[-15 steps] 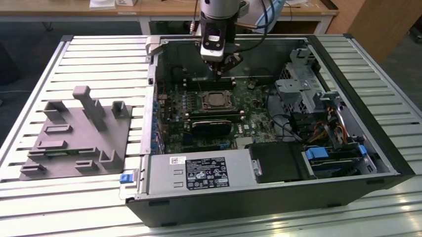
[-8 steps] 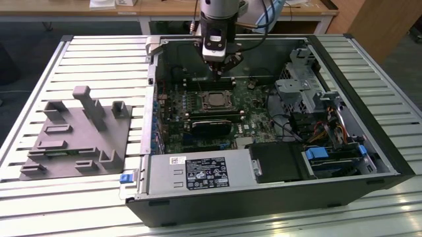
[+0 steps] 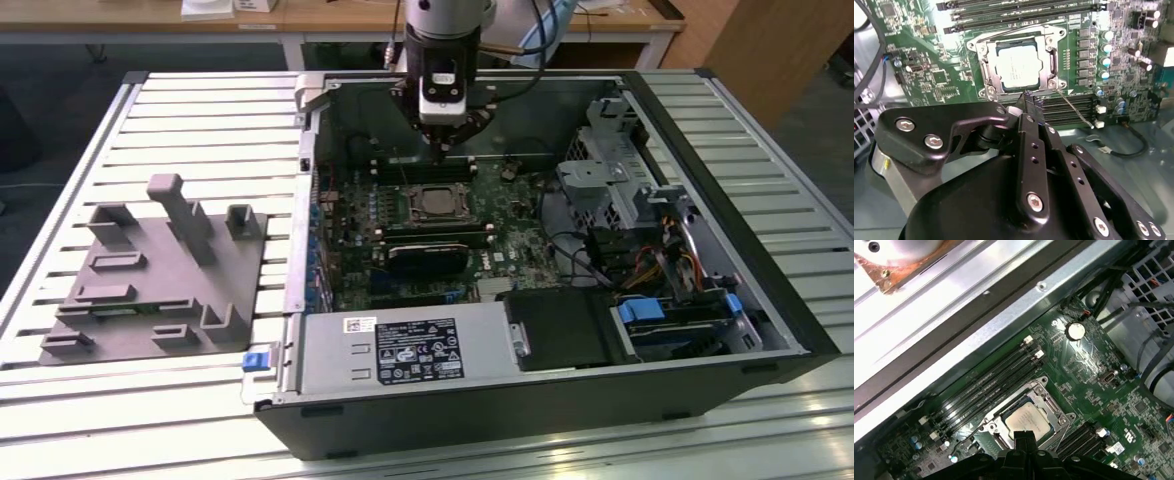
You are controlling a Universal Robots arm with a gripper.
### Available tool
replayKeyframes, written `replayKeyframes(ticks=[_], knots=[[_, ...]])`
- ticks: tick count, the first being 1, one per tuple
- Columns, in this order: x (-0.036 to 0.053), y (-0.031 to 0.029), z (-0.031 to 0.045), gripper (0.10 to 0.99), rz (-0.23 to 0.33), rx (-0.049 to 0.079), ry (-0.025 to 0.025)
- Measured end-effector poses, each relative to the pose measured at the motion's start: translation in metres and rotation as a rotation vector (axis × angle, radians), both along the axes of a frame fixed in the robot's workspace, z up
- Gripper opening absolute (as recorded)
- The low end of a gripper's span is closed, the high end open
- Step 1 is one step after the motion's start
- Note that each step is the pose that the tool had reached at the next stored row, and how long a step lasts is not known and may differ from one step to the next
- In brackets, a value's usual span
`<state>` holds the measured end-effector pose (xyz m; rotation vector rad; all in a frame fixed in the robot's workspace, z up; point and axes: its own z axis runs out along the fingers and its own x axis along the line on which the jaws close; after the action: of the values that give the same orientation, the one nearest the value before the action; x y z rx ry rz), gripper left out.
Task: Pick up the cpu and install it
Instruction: 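Install the first cpu locking lever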
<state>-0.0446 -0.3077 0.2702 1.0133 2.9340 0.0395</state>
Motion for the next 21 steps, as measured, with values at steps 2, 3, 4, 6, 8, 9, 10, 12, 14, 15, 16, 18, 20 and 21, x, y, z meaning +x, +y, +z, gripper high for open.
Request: replayKeyframes(ticks=[2,3,4,6,8,9,10,12,14,15,16,18,20,21], knots=[[0.0000,0.0000,-0.0001,0.106,0.037,0.000,-0.0001],[0.0000,0.0000,-0.0002,0.106,0.050,0.000,0.0000],[0.0000,0.0000,-0.0003,0.106,0.067,0.000,0.0000],[0.0000,0.0000,-0.0005,0.106,0.102,0.000,0.0000],[0.0000,0.0000,-0.0009,0.106,0.138,0.000,0.0000],[0.0000,0.0000,-0.0012,0.106,0.156,0.000,0.0000],[0.0000,0.0000,-0.0014,0.106,0.174,0.000,0.0000],[0.0000,0.0000,-0.0019,0.106,0.211,0.000,0.0000],[0.0000,0.0000,-0.0022,0.106,0.247,0.000,0.0000],[0.0000,0.0000,-0.0024,0.106,0.266,0.000,-0.0001],[0.0000,0.0000,-0.0025,0.106,0.283,0.000,0.0000],[0.0000,0.0000,-0.0028,0.106,0.321,0.000,0.0000],[0.0000,0.0000,-0.0032,0.106,0.357,0.000,0.0000],[0.0000,0.0000,-0.0034,0.106,0.374,0.000,-0.0001]])
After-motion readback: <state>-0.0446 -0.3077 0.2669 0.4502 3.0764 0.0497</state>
